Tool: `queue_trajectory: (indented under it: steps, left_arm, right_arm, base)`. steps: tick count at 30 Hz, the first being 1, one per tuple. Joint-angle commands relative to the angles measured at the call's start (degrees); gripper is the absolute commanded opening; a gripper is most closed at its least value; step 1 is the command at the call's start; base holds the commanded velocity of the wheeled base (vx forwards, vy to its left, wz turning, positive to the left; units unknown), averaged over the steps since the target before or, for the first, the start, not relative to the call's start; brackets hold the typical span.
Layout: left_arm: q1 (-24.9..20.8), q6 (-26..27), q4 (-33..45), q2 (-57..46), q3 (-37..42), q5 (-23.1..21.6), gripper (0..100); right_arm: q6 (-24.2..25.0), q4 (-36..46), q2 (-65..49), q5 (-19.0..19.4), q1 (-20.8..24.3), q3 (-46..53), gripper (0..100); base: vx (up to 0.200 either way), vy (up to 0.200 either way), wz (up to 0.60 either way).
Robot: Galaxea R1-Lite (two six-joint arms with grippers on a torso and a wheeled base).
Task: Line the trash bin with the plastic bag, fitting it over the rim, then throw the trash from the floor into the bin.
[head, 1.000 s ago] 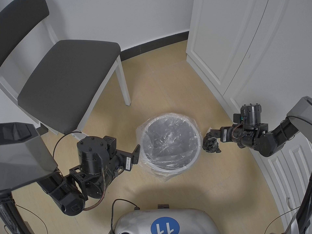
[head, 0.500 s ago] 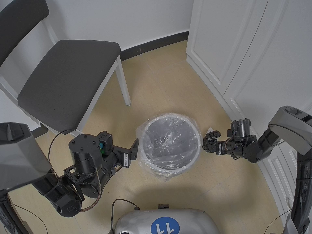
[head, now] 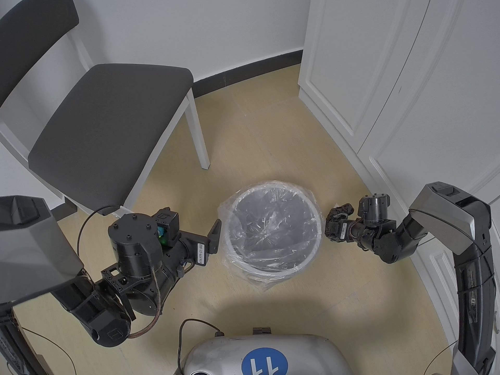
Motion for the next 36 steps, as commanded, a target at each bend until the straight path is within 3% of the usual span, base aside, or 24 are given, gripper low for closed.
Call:
queue_trajectory:
  steps: [1,14,36]
  left_arm:
    - [0.2,0.0,0.0,0.3,-0.2,0.0,100]
    - [0.2,0.1,-2.2,3.3,-0.7,0.3,100]
    - [0.1,0.1,-2.2,3.6,-0.7,0.3,100]
  right_arm:
    - [0.9,-2.6,2.9,-0.1,-0.3,-1.5,100]
    - [1.2,-7.3,7.1,0.2,-0.6,-3.7,100]
    - [1.2,-9.4,0.5,0.1,-0.2,-0.5,100]
  base:
    - [0.000,0.000,0.00]
    - [0.000,0.000,0.00]
    - [0.000,0.000,0.00]
